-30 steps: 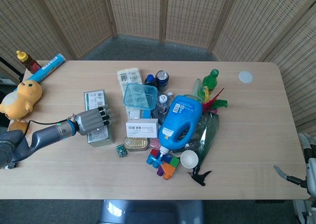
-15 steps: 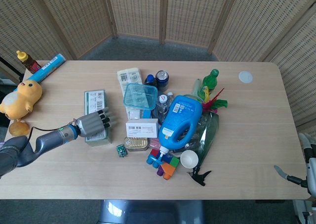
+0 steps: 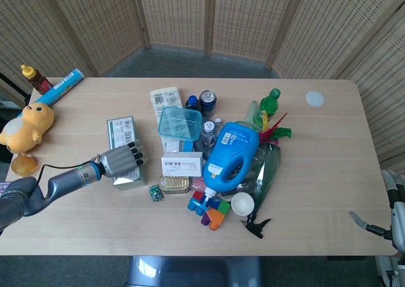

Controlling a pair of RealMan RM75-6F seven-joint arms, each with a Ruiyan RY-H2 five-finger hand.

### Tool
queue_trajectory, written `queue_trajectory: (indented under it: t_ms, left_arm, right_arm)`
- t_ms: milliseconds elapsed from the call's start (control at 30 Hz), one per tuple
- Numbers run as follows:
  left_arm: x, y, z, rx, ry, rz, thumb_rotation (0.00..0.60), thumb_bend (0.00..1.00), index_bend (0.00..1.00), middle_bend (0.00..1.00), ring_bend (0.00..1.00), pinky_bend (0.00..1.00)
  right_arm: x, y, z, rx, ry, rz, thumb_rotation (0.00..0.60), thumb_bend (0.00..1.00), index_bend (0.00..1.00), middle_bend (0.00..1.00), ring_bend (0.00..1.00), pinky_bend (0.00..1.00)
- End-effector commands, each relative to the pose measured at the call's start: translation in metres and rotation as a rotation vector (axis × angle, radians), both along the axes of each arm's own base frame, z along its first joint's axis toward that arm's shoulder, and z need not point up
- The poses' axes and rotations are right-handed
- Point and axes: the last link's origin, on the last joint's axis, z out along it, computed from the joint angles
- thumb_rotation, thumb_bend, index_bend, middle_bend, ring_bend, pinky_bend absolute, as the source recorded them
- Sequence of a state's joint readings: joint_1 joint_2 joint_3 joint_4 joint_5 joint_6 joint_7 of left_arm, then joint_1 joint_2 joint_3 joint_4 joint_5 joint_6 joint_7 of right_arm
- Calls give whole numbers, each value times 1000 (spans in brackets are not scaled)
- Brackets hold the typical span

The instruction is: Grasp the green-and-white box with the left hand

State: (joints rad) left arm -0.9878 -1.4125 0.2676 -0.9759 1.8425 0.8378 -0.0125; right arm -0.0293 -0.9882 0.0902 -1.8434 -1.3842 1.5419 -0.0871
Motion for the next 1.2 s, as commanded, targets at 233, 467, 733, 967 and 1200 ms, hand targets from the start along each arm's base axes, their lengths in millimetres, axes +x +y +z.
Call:
queue_trajectory:
  t_ms: [233, 467, 733, 967, 1200]
  left_arm:
    - [21, 9, 24, 50, -52, -40, 600, 183, 839, 784, 714, 894]
    - [64, 21, 72, 140, -148, -104, 600, 170, 840, 784, 714, 894]
    - [125, 37, 128, 271, -223, -176, 600, 167, 840, 783, 713, 893]
    - [174, 34, 164, 325, -251, -241, 600, 159, 840, 783, 714, 893]
    - [197, 26, 182, 351, -265, -262, 600, 160, 840, 783, 713, 894]
  right_arm:
    - [1, 1, 0, 1, -4, 3, 381, 0, 0, 0, 0, 0]
    - [4, 1, -1, 12, -9, 15, 381, 0, 0, 0, 0, 0]
    - [8, 4, 3, 2, -23, 30, 380, 0, 0, 0, 0, 0]
    - [10, 7, 7, -5, -40, 41, 385, 0, 0, 0, 0, 0]
    - [12, 8, 10, -9, -57, 50, 379, 0, 0, 0, 0, 0]
